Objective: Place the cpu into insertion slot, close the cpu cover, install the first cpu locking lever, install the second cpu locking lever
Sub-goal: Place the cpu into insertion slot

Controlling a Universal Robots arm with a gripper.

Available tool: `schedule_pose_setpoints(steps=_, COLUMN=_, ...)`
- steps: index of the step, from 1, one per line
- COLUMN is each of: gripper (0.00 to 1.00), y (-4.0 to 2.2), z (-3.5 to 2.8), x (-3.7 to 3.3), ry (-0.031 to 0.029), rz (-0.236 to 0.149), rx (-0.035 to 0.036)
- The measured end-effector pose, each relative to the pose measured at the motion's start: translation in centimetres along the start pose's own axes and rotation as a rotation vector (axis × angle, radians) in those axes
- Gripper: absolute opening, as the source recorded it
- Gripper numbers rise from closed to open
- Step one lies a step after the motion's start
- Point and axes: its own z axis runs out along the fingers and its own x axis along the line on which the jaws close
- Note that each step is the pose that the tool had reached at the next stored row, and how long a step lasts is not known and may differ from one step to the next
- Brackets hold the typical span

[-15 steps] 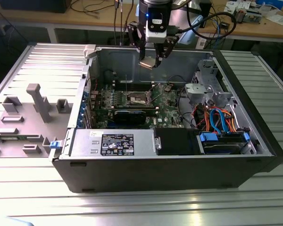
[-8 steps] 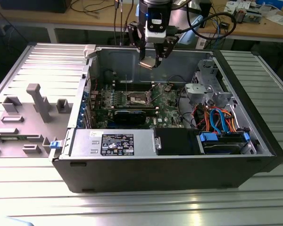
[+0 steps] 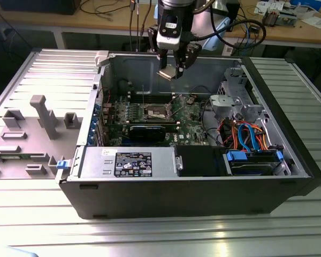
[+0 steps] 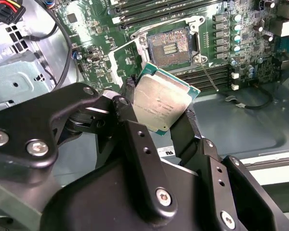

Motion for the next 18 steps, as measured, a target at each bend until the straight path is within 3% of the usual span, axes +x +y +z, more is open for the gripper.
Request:
schedule_pose_setpoints(steps=8, gripper=0.55, y=-0.02, z=0.27, x=-0.01, ry=-0.0087, rz=0.058, rx=0.0033)
schedule_pose_setpoints(steps=13, gripper=0.55, y=-0.04, z=0.44, x=-0.01, ry=-0.016, rz=0.125, rx=0.0043)
schedule_pose_setpoints(steps=18, gripper=0.55, y=-0.04, z=0.45, x=-0.01, ry=-0.0165, rz=0.131, rx=0.0043)
